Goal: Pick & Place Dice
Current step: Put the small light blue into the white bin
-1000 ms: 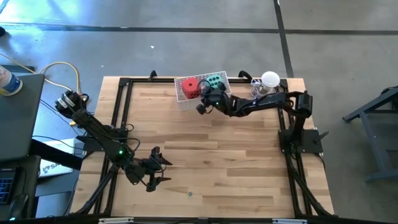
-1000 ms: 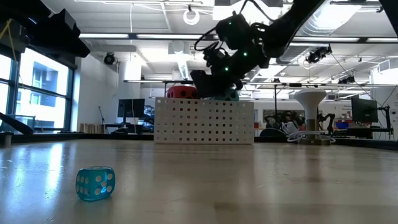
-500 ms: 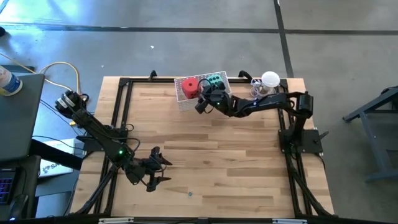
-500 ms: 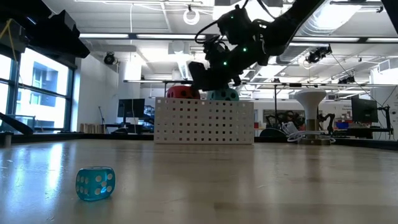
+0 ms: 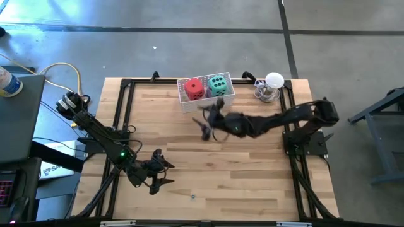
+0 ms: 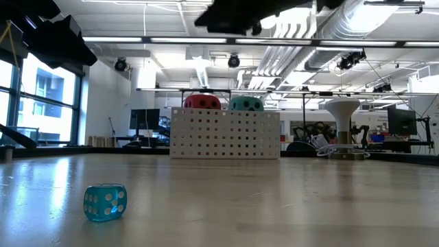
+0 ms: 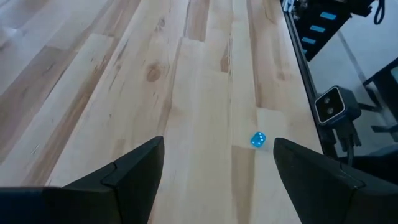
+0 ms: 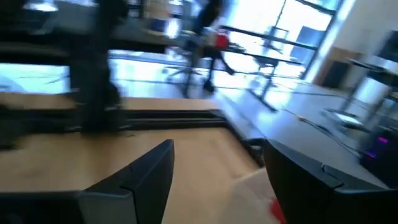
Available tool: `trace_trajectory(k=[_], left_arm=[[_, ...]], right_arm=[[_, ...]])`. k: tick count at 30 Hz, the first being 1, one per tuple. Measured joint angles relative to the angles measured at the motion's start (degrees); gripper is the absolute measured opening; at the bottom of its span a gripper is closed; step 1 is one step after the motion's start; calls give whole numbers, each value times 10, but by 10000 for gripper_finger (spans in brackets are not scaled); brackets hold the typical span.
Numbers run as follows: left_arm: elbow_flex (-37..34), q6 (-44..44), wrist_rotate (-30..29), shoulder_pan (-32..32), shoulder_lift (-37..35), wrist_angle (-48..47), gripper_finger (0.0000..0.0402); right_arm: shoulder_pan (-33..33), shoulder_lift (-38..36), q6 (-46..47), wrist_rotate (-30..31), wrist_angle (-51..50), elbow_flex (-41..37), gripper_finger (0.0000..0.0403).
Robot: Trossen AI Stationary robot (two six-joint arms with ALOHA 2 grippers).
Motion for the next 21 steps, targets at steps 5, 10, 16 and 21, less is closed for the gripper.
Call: trace_trajectory(k=[5, 10, 16, 21], left_arm=[[0, -2, 0, 6, 0, 3, 294], [0, 32, 0, 14, 0, 3, 294], [0, 57, -1, 26, 12, 22, 294], [1, 59, 5, 25, 73, 74, 294]], right_arm=[[89, -9, 0, 29, -1, -1, 238], [159, -6, 9, 71, -3, -1, 238], [211, -5, 29, 78, -20, -1, 238], [237, -4, 68, 68, -44, -1, 238]])
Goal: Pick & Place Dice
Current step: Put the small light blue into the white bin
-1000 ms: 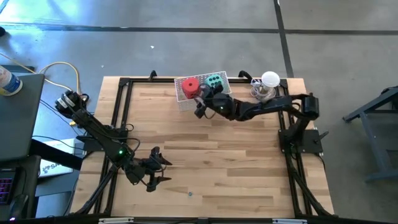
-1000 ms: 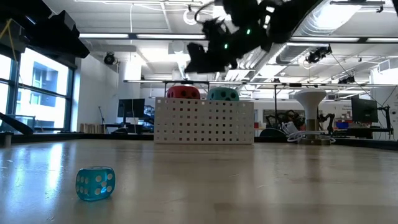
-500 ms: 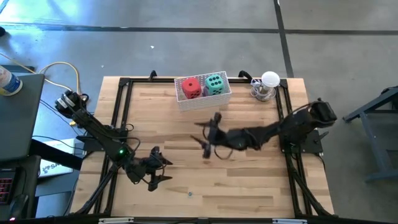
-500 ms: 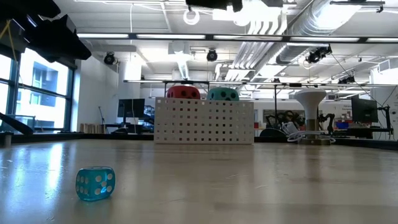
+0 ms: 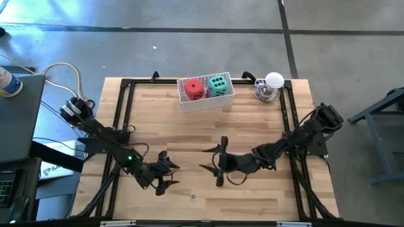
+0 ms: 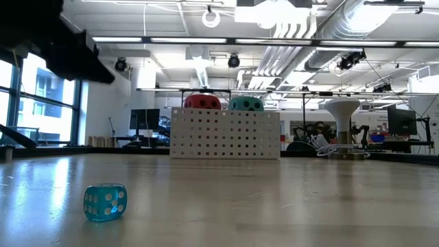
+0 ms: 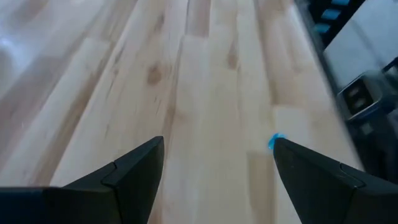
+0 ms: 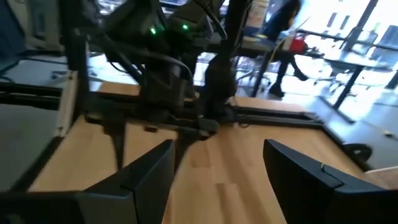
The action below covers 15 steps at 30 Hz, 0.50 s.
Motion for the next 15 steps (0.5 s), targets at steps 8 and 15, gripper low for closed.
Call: trace_trajectory(k=[8, 15], left_arm=[[0, -10, 0, 9, 112, 51, 294], [0, -36, 0, 23, 197, 186, 294]], right_arm=[[33, 0, 40, -20, -12, 0, 238], [48, 0, 72, -26, -6, 0, 238]])
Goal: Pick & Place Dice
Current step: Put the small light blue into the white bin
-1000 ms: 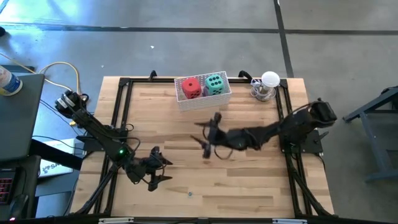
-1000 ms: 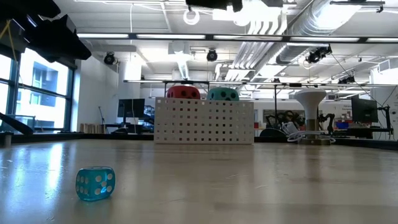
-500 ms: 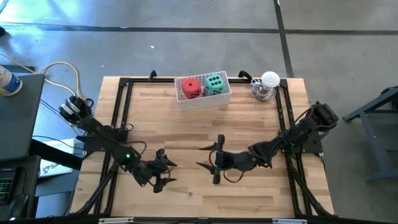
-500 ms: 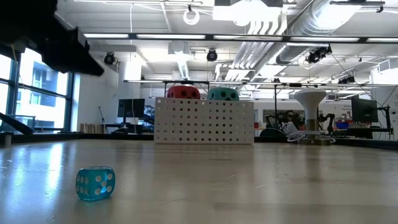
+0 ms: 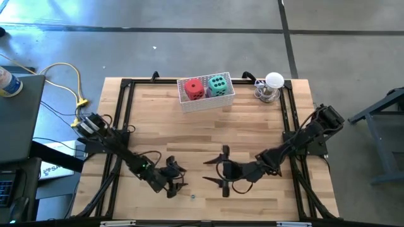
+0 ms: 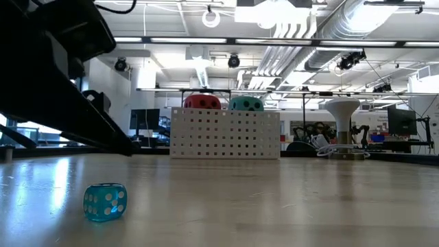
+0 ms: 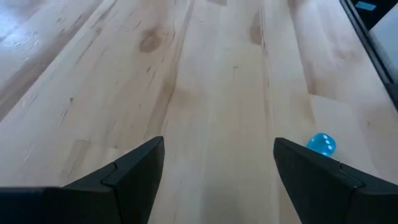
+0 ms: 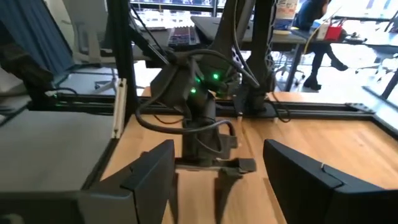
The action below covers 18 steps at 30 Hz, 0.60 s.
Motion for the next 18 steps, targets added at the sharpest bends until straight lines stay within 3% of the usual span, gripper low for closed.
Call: trace_trajectory(k=[18], left_arm=[[0, 128, 11, 9, 14, 97, 294]], right_arm=[[70, 1, 54, -5, -5, 0, 238]])
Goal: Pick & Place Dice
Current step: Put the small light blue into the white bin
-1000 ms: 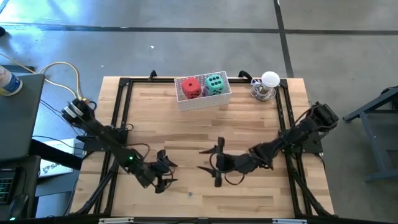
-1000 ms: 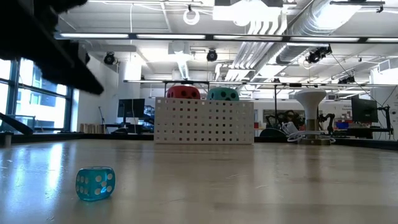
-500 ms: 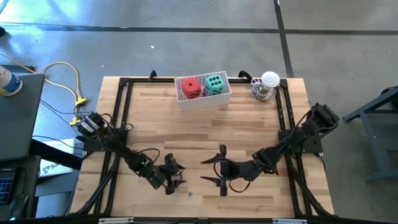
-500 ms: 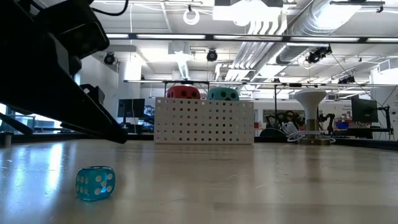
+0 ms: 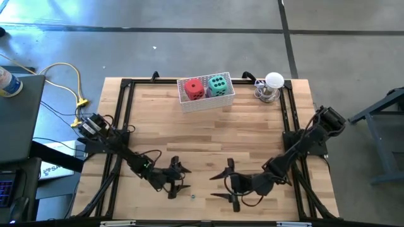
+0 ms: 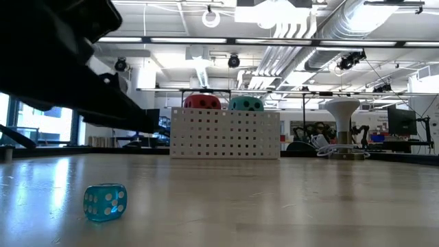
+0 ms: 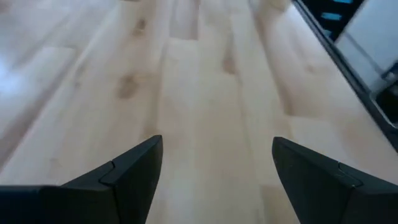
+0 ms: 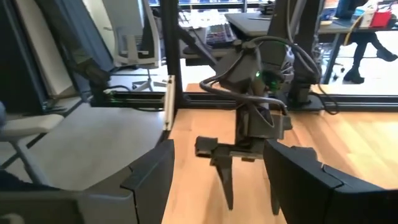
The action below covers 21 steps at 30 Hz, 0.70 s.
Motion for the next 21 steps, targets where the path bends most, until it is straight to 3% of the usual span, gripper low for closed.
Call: trace_trajectory(k=[5, 12, 21], left_arm=[[0, 38, 32, -33, 0, -16, 294], [0, 96, 23, -88, 0, -20, 294], [0, 61, 16, -126, 3, -21, 294]], right_arm=[[21, 0, 5, 0, 0, 0, 238], [37, 0, 9, 0, 5, 0, 238], [54, 0, 47, -14, -5, 0, 238]])
